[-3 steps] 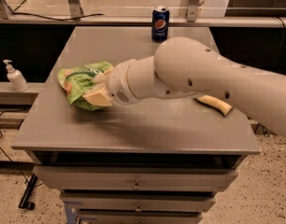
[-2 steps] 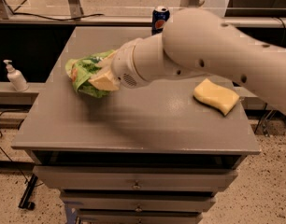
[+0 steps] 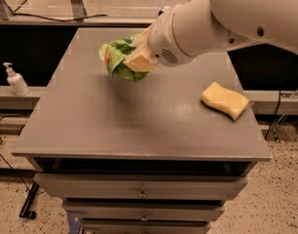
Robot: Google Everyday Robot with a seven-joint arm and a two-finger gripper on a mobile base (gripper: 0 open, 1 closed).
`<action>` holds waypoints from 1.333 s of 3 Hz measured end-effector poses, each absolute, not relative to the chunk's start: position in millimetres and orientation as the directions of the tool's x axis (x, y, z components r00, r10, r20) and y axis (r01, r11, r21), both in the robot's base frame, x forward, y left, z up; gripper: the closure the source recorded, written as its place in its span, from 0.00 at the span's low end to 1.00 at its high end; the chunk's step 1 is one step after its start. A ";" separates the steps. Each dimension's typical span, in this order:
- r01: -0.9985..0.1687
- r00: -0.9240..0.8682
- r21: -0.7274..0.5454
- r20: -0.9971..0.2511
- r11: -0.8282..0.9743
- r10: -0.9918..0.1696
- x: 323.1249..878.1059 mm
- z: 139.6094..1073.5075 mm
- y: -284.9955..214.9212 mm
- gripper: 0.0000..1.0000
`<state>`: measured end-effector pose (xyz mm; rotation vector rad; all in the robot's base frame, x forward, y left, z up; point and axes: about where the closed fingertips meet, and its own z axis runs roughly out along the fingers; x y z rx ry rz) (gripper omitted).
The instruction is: Move green rice chip bag near pepsi can
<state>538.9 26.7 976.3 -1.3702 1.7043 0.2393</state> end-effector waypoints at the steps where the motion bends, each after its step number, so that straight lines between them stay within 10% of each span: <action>1: -0.852 0.026 -0.376 -0.724 0.364 -0.689 539.4 976.1 21.1 1.00; 4: -0.726 -0.059 -0.477 -0.674 0.495 -0.737 579.3 968.2 -88.6 1.00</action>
Offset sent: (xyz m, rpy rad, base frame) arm -0.0115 0.0031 -0.0448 0.0033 0.0042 -0.0224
